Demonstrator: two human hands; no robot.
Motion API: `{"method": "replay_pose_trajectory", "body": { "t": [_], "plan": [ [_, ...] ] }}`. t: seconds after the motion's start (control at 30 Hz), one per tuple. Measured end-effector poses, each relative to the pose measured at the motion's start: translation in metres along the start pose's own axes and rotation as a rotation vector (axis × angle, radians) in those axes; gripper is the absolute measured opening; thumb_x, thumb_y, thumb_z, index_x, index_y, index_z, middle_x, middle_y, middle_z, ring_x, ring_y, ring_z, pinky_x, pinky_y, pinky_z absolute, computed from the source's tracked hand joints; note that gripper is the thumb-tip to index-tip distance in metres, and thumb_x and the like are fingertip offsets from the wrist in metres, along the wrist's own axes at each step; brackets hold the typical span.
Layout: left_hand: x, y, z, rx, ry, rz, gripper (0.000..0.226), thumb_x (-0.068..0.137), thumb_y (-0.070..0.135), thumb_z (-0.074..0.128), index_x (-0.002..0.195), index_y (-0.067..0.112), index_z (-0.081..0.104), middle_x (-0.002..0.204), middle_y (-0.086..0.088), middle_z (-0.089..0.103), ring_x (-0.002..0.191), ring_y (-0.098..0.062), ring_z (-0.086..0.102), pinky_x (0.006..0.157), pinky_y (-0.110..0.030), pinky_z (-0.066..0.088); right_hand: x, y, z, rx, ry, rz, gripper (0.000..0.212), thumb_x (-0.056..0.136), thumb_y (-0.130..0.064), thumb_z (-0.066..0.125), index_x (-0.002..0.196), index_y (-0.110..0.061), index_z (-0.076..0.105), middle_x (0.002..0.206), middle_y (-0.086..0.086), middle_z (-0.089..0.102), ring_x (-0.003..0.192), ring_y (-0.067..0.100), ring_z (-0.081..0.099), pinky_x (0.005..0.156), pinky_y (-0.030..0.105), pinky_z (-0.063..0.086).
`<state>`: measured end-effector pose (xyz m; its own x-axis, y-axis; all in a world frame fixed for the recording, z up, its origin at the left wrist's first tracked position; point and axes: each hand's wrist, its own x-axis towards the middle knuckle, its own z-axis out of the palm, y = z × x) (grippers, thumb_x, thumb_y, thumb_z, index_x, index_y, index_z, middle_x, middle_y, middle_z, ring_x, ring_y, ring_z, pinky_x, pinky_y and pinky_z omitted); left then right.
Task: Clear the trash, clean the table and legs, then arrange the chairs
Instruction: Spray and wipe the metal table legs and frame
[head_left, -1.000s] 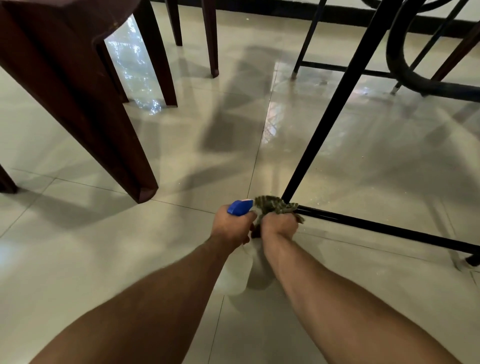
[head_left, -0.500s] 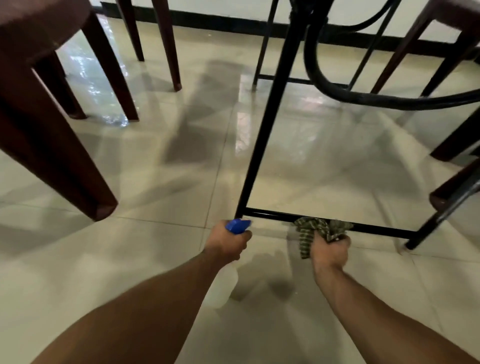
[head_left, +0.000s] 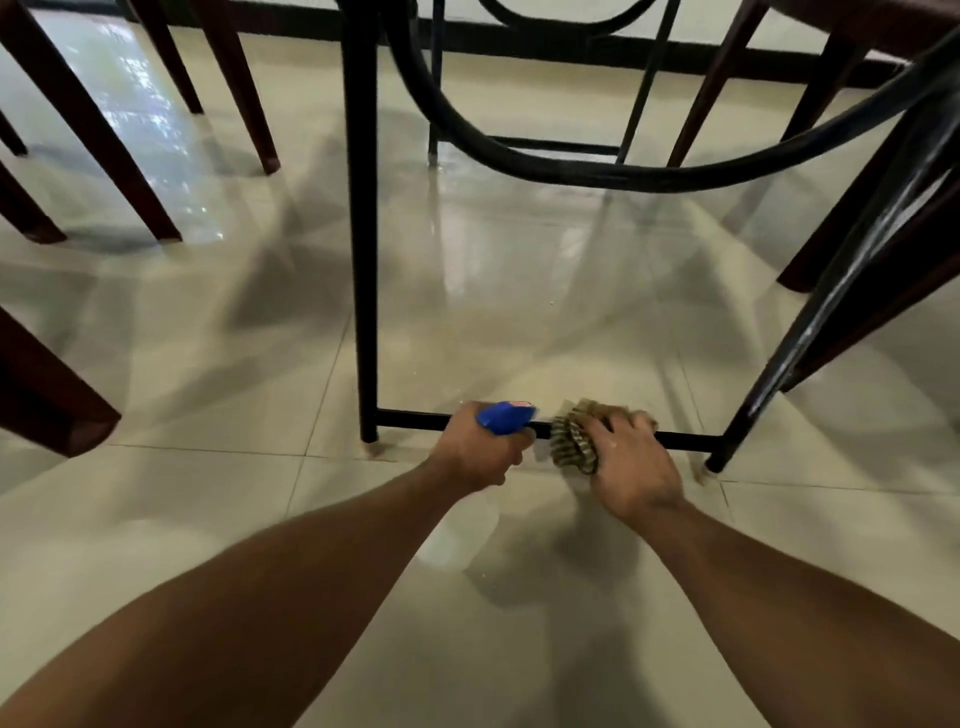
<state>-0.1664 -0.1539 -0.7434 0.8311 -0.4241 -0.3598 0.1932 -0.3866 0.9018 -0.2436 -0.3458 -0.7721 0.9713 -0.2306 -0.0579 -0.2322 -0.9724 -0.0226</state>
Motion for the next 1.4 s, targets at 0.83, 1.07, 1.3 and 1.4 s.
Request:
{"method": "replay_pose_trajectory", "body": {
  "t": [0.83,1.07,1.3,1.4],
  "plan": [
    [0.007,0.042,0.226,0.061,0.0,0.006,0.02,0.087,0.021,0.068,0.069,0.021,0.059,0.064,-0.001,0.061,0.055,-0.015,0.053,0.051,-0.024,0.047,-0.048,0.131,0.027,1.478,0.468,1.013,0.038,0.081,0.006,0.07,0.114,-0.008,0.059,0.1,0.013,0.069,0.091,0.033,0.07,0.082,0.042,0.059],
    [-0.01,0.049,0.222,0.043,-0.009,0.071,0.022,0.089,0.025,0.067,0.069,0.025,0.058,0.06,0.006,0.058,0.053,-0.008,0.052,0.049,-0.019,0.043,-0.027,0.115,0.005,1.45,0.57,0.947,0.039,0.07,-0.012,0.071,0.106,-0.012,0.058,0.094,0.001,0.06,0.081,0.018,0.057,0.073,0.025,0.049],
    [-0.016,0.056,0.208,-0.026,-0.016,0.095,0.015,0.087,0.026,0.066,0.073,0.022,0.061,0.065,-0.002,0.06,0.059,-0.017,0.051,0.058,-0.033,0.049,-0.019,0.117,-0.004,1.217,0.52,0.878,0.045,0.072,-0.007,0.08,0.108,-0.018,0.055,0.111,0.01,0.063,0.091,0.024,0.064,0.075,0.034,0.057],
    [-0.014,0.071,0.204,-0.092,-0.035,0.105,0.013,0.085,0.022,0.066,0.076,0.015,0.063,0.061,-0.004,0.055,0.057,-0.02,0.047,0.055,-0.034,0.046,-0.02,0.123,-0.009,1.182,0.467,0.767,0.047,0.071,-0.013,0.083,0.103,-0.023,0.051,0.109,0.005,0.06,0.09,0.019,0.062,0.074,0.032,0.053]
  ]
}}
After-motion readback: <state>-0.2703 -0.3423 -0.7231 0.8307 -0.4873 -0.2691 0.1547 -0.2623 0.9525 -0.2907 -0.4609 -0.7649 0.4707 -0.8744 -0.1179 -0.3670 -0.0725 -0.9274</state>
